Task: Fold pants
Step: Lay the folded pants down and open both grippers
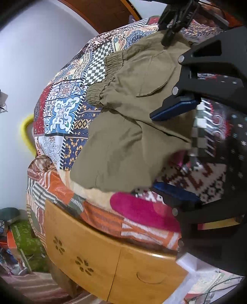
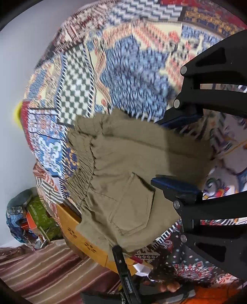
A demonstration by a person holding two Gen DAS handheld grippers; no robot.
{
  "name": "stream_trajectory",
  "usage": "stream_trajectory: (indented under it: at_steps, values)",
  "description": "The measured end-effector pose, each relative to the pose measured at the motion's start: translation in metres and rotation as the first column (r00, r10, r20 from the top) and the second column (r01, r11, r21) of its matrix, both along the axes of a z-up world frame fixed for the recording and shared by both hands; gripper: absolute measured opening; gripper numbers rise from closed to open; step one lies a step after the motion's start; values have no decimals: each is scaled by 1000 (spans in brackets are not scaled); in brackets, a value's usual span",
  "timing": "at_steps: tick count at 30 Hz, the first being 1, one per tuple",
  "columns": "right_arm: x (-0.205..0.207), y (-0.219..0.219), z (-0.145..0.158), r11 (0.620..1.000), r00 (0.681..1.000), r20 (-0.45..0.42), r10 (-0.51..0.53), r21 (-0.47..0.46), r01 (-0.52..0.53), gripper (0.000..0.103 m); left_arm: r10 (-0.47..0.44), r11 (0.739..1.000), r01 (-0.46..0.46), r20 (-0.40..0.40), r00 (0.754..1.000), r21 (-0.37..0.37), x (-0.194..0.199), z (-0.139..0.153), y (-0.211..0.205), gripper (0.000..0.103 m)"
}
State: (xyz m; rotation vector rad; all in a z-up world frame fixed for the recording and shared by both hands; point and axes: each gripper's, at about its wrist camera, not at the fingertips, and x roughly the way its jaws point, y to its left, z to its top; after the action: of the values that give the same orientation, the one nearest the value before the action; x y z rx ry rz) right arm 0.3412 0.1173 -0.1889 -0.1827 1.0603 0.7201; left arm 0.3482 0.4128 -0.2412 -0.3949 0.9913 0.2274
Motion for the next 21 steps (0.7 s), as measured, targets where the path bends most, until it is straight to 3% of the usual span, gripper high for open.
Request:
stream_trajectory:
  at_steps: [2, 7, 15, 21]
  values:
    - [-4, -6, 12, 1000, 999, 44, -11, 9, 10, 46, 15, 999, -15, 8, 1000, 43, -7, 11, 1, 66]
    - [-6, -2, 27, 998, 996, 88, -9, 61, 4, 48, 67, 997, -68, 17, 998, 48, -6, 19, 11, 68]
    - [-9, 27, -21, 995, 997, 40, 61, -79, -58, 48, 102, 990, -79, -203, 974, 121, 0, -44, 20, 68]
    - [-10, 19, -10, 996, 996, 54, 67, -67, -64, 48, 97, 990, -82, -125, 987, 118, -12, -19, 20, 67]
